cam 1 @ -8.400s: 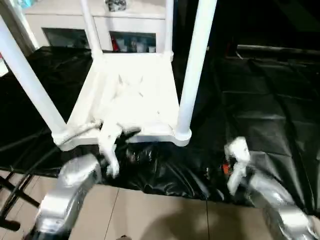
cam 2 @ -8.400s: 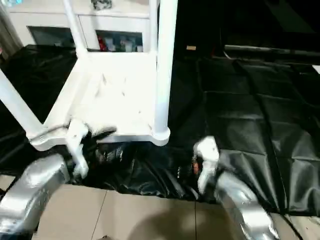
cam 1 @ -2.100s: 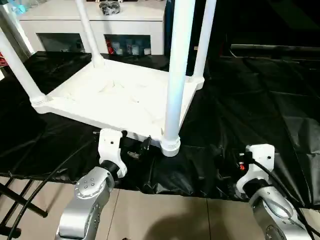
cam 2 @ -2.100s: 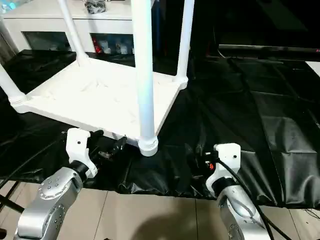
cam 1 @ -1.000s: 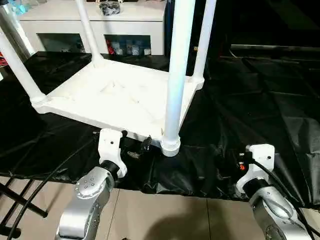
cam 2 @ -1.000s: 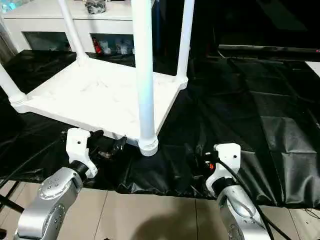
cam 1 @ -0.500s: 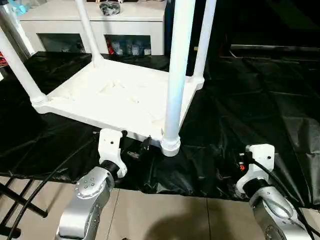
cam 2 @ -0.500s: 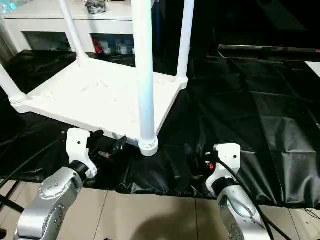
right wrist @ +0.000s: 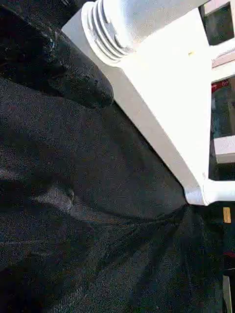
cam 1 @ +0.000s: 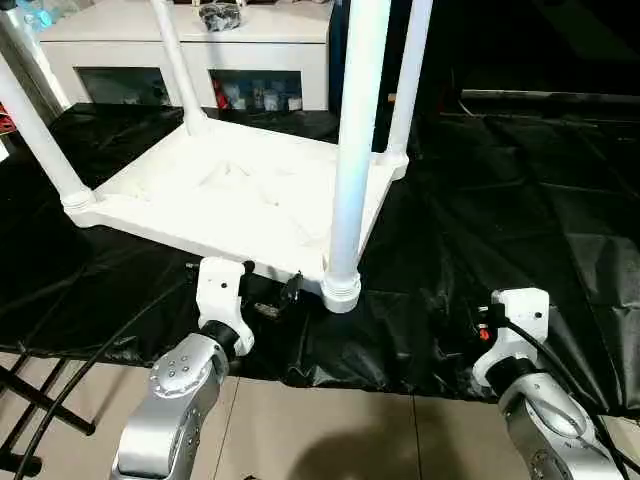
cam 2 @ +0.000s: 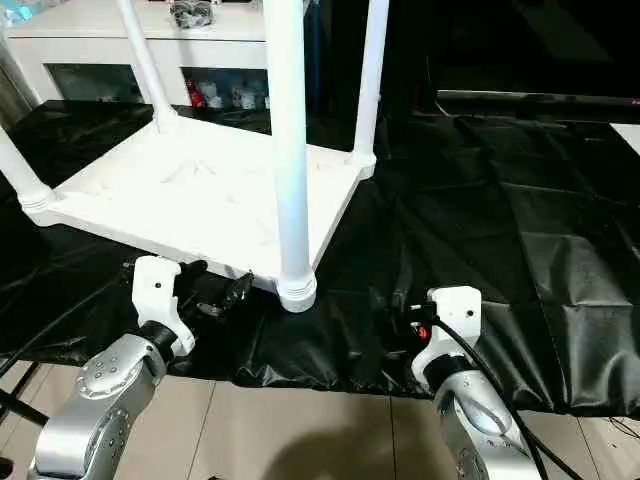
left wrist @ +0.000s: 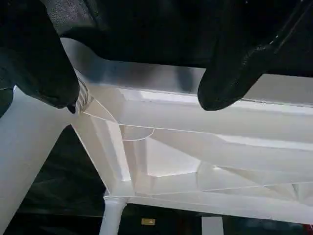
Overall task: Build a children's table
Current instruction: Rotate table base
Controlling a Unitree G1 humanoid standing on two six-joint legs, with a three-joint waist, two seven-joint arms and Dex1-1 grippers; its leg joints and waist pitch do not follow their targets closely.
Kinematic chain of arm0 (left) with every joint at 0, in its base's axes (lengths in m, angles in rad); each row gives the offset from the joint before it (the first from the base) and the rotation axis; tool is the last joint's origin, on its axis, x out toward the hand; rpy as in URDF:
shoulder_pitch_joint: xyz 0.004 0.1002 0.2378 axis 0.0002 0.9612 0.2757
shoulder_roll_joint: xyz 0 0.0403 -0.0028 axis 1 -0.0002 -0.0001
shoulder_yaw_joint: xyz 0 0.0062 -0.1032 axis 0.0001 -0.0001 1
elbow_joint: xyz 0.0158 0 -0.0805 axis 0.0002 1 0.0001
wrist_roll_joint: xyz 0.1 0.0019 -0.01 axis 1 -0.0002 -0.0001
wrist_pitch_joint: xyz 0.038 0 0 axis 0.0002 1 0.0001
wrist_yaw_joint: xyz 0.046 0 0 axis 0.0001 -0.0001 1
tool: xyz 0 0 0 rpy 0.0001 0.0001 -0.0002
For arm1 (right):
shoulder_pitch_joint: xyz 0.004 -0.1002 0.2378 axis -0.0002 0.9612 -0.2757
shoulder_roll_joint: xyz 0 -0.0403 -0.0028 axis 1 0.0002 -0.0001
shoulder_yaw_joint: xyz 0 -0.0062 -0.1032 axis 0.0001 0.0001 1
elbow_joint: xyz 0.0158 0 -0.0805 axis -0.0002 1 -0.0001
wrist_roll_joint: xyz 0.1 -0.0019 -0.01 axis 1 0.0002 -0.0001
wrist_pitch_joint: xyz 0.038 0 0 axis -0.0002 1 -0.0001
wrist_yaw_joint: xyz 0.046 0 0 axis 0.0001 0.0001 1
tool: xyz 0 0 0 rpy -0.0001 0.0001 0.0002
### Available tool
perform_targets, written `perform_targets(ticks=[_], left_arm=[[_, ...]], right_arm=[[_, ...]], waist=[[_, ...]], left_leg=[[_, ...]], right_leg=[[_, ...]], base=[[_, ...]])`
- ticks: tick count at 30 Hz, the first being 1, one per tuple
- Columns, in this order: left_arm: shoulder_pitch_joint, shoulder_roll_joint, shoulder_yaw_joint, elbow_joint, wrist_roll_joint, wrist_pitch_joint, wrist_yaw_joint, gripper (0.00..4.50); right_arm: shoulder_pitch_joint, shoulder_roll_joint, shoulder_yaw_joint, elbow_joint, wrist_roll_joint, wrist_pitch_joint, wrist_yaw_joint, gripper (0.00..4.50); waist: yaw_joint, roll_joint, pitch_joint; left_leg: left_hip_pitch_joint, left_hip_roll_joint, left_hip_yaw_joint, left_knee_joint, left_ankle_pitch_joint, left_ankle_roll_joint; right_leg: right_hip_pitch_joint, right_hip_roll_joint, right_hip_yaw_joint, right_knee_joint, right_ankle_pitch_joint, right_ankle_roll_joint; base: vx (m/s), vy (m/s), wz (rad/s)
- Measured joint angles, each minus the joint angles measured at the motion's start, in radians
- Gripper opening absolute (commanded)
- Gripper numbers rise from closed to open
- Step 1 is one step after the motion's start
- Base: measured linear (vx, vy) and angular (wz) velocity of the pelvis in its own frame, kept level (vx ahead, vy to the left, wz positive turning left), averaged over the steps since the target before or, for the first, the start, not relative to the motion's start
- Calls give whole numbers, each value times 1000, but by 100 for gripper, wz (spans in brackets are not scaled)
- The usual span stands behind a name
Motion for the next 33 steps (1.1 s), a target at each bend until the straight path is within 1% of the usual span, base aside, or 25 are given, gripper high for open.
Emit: perform_targets(ticks=[33], left_arm=[[0,0,0,0,0,0,0,450]], right_arm=[[0,0,0,0,0,0,0,446]], waist=[[0,0,0]], left_leg=[[0,0,0,1,0,0]], right_leg=[[0,0,0,0,0,0]], base=[[0,0,0]])
